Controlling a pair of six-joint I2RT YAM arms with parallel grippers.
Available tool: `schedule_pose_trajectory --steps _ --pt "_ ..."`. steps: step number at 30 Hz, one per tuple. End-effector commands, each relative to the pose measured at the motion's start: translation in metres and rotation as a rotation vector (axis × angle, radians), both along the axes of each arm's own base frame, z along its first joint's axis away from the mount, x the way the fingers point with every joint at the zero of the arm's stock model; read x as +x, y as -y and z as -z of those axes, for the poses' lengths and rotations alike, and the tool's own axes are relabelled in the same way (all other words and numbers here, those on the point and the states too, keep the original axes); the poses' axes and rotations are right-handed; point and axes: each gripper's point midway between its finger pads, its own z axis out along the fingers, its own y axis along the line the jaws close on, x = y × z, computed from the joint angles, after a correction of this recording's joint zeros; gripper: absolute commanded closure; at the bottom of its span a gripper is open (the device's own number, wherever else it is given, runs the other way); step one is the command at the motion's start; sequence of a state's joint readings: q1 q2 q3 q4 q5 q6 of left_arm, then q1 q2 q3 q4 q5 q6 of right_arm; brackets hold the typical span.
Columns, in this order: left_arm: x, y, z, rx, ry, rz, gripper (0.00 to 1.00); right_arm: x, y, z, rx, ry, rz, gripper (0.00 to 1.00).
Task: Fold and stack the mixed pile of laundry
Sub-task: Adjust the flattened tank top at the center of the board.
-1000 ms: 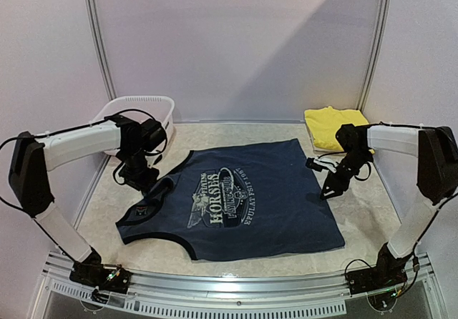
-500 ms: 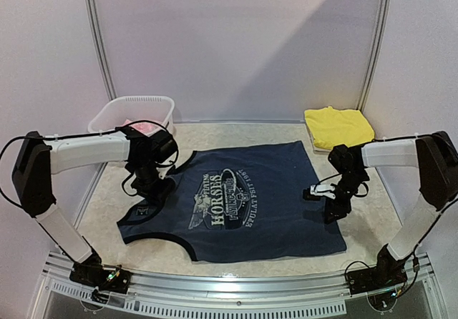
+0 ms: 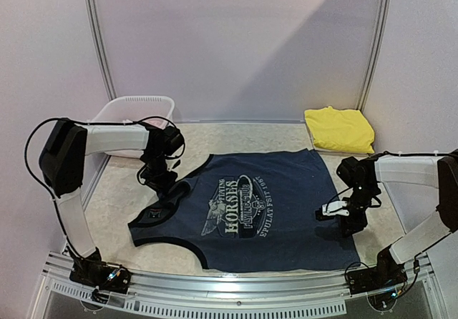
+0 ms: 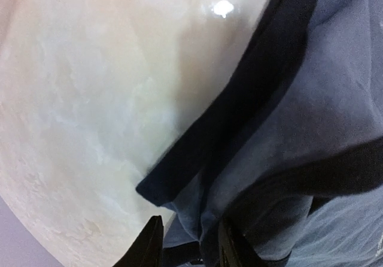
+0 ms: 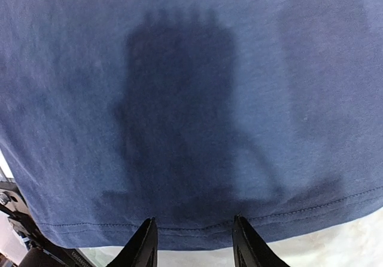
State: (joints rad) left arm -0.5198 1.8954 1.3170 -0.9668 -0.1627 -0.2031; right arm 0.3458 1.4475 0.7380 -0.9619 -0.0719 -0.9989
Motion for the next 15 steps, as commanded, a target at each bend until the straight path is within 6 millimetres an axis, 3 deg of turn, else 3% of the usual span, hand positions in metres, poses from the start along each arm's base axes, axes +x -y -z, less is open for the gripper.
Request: schedule_pose_trajectory --steps 1,6,13,15 --pt "0.006 0.011 0.007 -0.053 -0.028 0.01 0.67 0.003 -0.005 -0.005 0.019 -0.018 0.043 0.57" --pt "-0.002 0.016 0.01 -0.086 -0.069 0.0 0.67 0.004 -0.006 -0.004 0.019 -0.019 0.05 0.57" --pt "0.0 0.017 -0.024 -0.124 -0.003 -0.042 0.66 0.004 -0.009 -0.002 0.034 -0.023 0.06 0.56" --pt "-0.004 0.019 -0.025 -0.139 -0.02 -0.035 0.66 0.003 -0.009 -0.001 0.038 -0.027 0.064 0.56"
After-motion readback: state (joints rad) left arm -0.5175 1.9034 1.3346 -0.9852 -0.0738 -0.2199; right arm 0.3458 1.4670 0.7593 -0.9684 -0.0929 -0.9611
